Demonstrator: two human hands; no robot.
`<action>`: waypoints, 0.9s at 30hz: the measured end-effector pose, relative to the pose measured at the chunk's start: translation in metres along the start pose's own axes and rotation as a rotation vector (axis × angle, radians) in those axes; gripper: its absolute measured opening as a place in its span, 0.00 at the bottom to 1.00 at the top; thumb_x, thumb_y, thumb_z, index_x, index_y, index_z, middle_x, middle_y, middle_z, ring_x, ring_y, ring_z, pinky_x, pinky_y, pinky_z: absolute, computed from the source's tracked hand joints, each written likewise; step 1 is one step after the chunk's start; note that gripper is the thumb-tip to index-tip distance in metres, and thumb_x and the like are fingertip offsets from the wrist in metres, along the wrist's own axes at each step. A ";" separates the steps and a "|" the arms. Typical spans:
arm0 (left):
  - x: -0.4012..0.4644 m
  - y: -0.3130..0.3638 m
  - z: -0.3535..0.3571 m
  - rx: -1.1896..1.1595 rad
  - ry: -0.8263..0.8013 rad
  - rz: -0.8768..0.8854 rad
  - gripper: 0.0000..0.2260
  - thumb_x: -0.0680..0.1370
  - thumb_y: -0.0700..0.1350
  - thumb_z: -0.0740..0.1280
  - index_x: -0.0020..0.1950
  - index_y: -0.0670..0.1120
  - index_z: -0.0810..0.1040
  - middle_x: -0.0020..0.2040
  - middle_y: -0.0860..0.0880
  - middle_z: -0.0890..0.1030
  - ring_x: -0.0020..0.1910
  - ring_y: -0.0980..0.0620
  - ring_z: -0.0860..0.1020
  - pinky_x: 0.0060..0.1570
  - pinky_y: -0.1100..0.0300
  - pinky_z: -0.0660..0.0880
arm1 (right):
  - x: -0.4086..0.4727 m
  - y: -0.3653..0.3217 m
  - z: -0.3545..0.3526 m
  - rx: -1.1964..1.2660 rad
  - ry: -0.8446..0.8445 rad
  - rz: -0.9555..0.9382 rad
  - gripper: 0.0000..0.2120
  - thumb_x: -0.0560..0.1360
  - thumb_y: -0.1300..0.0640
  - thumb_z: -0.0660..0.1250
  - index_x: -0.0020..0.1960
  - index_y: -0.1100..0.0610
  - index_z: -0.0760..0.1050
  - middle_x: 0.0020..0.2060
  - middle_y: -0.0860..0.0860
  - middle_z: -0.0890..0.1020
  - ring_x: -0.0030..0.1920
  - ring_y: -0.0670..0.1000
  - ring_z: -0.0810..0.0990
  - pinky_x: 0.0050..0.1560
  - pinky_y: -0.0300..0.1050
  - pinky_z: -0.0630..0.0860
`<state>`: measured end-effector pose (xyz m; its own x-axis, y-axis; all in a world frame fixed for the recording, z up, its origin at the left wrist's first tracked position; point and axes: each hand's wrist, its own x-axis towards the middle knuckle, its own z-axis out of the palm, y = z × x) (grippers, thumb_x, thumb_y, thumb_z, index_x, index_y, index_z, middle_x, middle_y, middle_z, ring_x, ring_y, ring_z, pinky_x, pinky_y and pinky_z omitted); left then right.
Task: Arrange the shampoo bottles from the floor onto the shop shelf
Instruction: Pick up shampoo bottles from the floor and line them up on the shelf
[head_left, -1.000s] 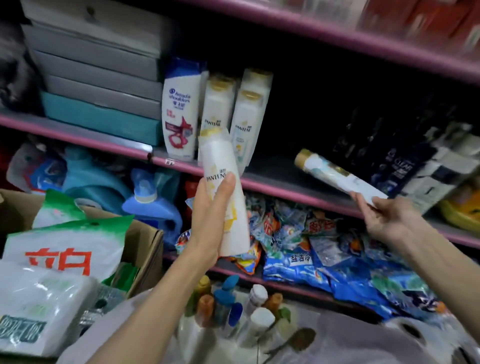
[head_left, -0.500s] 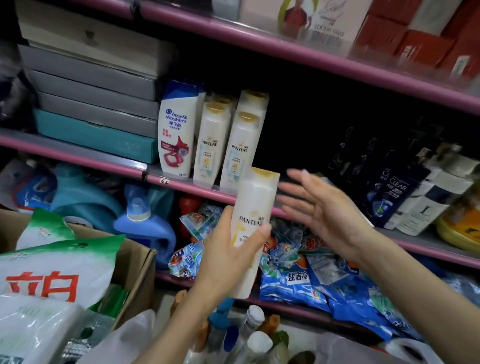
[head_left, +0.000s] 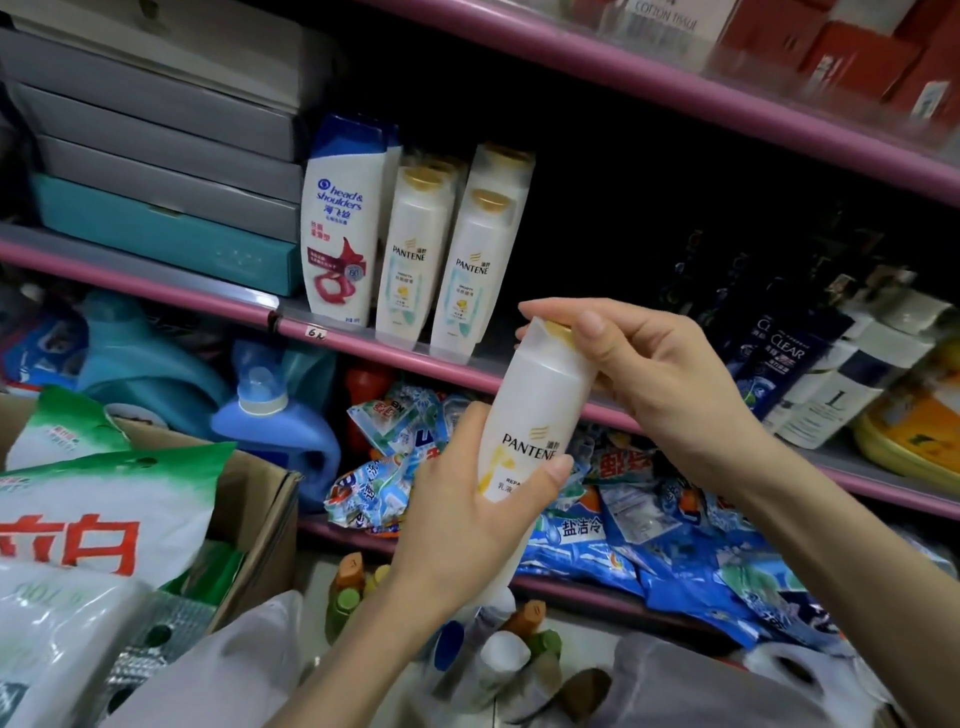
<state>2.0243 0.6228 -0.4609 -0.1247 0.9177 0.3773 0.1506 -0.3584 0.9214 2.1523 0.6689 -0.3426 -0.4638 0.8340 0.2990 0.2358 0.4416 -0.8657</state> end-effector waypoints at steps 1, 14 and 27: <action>-0.001 0.000 0.001 0.012 0.002 -0.007 0.15 0.68 0.66 0.66 0.47 0.60 0.70 0.42 0.59 0.80 0.36 0.61 0.80 0.31 0.65 0.76 | 0.000 0.003 0.001 0.015 0.005 0.011 0.17 0.76 0.48 0.59 0.58 0.53 0.79 0.53 0.56 0.83 0.55 0.54 0.82 0.54 0.47 0.81; 0.000 -0.024 0.011 0.265 0.001 -0.012 0.19 0.67 0.72 0.60 0.44 0.59 0.64 0.38 0.57 0.77 0.32 0.61 0.76 0.26 0.69 0.70 | -0.005 0.037 0.005 0.664 0.094 0.416 0.14 0.77 0.54 0.63 0.58 0.58 0.80 0.54 0.59 0.83 0.53 0.52 0.82 0.49 0.43 0.81; 0.018 0.012 -0.007 0.185 -0.222 -0.191 0.20 0.66 0.68 0.67 0.51 0.58 0.71 0.41 0.55 0.81 0.37 0.60 0.79 0.37 0.63 0.74 | -0.026 0.023 0.003 0.413 0.000 0.478 0.17 0.71 0.51 0.73 0.57 0.55 0.77 0.51 0.51 0.85 0.52 0.50 0.84 0.46 0.37 0.80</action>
<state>2.0167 0.6341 -0.4425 0.0454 0.9875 0.1510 0.3232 -0.1576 0.9331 2.1667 0.6565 -0.3717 -0.3889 0.9075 -0.1588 0.0681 -0.1436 -0.9873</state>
